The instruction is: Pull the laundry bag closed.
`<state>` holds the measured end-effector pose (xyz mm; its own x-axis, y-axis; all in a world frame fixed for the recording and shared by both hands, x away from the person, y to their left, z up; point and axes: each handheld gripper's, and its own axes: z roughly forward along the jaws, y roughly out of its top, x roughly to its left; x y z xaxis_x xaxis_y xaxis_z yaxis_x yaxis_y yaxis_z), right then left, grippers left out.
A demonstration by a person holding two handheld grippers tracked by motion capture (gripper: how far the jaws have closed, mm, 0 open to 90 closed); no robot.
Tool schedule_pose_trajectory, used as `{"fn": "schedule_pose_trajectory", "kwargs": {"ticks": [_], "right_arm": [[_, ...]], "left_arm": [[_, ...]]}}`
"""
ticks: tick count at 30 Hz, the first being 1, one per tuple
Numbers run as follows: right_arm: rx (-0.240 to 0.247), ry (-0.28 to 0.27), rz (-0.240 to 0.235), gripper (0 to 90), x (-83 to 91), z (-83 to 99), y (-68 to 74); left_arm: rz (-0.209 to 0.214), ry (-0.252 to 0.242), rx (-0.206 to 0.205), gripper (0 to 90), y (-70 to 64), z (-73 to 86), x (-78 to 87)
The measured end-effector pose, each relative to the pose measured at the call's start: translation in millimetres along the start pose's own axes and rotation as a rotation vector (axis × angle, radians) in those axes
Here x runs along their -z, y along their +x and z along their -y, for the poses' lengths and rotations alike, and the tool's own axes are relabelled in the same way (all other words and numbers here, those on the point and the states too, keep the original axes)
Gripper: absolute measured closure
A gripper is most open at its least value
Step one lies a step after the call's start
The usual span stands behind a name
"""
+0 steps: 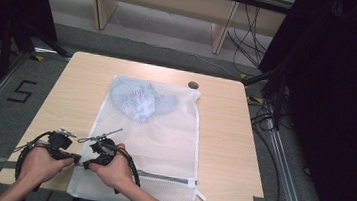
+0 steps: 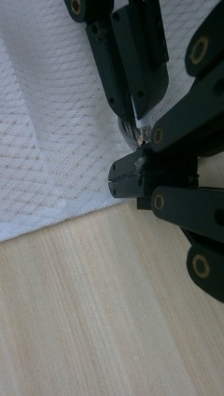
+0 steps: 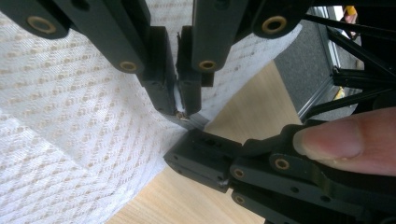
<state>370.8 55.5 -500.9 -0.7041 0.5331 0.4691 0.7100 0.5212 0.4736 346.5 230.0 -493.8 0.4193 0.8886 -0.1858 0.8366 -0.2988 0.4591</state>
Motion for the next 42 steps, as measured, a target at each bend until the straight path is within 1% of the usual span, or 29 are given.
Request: {"fn": "schedule_pose_trajectory", "kwargs": {"ticks": [1, 2, 4, 6, 9, 10, 11, 12, 14, 20, 22, 24, 25, 26, 28, 29, 30, 33, 41, 42], "right_arm": [[0.002, -0.004, 0.003, 86.9, 0.4, -0.1, -0.4], [-0.005, -0.002, 0.011, 86.9, 0.8, 0.3, 0.3], [-0.008, -0.001, 0.011, 86.9, 1.7, 0.7, 0.6], [0.008, 0.000, 0.011, 86.9, 2.5, 0.8, -0.2], [0.001, -0.006, 0.009, 86.9, 2.4, 1.4, 0.9], [0.012, -0.006, 0.024, 86.9, 2.9, 1.7, 0.6], [0.017, -0.007, 0.035, 86.9, 3.5, 2.3, 1.5], [0.022, -0.006, 0.023, 87.0, 3.8, 2.3, 1.1], [0.014, -0.005, 0.032, 86.9, 4.8, 2.6, 1.9], [0.014, -0.003, 0.025, 87.0, 6.5, 3.4, 1.0], [0.017, -0.002, 0.037, 86.9, 7.9, 4.1, 0.2], [0.010, 0.001, 0.032, 86.9, 8.4, 4.3, 0.4], [0.020, -0.010, 0.059, 86.9, 9.5, 4.6, 0.7], [0.014, -0.007, 0.058, 86.9, 10.1, 4.7, 1.2], [0.019, -0.007, 0.056, 86.9, 10.0, 4.7, 1.1], [0.018, -0.002, 0.039, 86.9, 10.3, 4.8, 0.3], [0.016, -0.001, 0.037, 86.9, 10.3, 5.0, 0.0], [0.011, -0.002, 0.037, 86.9, 10.7, 5.5, -0.2], [0.020, 0.000, 0.053, 86.9, 14.2, 6.7, -1.0], [0.020, 0.001, 0.048, 87.0, 14.6, 6.8, -1.4]], "left_arm": [[-0.002, -0.006, 0.012, 89.8, -0.9, 0.5, -0.2], [-0.002, -0.006, 0.012, 89.8, -0.9, 0.5, -0.2], [-0.002, -0.007, 0.006, 89.9, -0.4, 0.5, -0.2], [0.001, -0.011, 0.014, 89.8, -0.5, 0.8, -0.4], [0.002, -0.006, 0.009, 89.8, 0.0, 0.8, 0.0], [0.002, -0.011, 0.016, 89.8, -0.5, 0.8, -0.4], [0.001, -0.010, 0.010, 89.9, -0.4, 0.7, -0.4], [-0.001, -0.010, 0.007, 89.9, -0.4, 0.7, -0.4], [0.000, -0.012, 0.014, 89.9, -0.5, 0.8, -0.5], [0.000, -0.008, 0.011, 89.9, -0.4, 0.7, -0.2], [0.001, -0.011, 0.014, 89.9, -0.4, 0.8, -0.4], [0.002, -0.011, 0.015, 89.9, -0.4, 0.7, -0.4], [0.002, -0.011, 0.016, 89.9, -0.4, 0.8, -0.4], [0.003, -0.011, 0.015, 89.9, -0.2, 0.9, -0.3], [0.003, -0.009, 0.013, 89.9, 0.0, 0.9, -0.2], [0.002, -0.006, 0.009, 89.9, 0.0, 0.8, 0.0], [0.002, -0.011, 0.014, 89.9, -0.3, 0.9, -0.3], [0.003, -0.009, 0.013, 89.9, -0.1, 0.9, -0.2], [0.005, -0.012, 0.016, 89.9, 0.1, 1.0, -0.3], [0.005, -0.012, 0.017, 89.9, 0.0, 1.0, -0.3]]}}
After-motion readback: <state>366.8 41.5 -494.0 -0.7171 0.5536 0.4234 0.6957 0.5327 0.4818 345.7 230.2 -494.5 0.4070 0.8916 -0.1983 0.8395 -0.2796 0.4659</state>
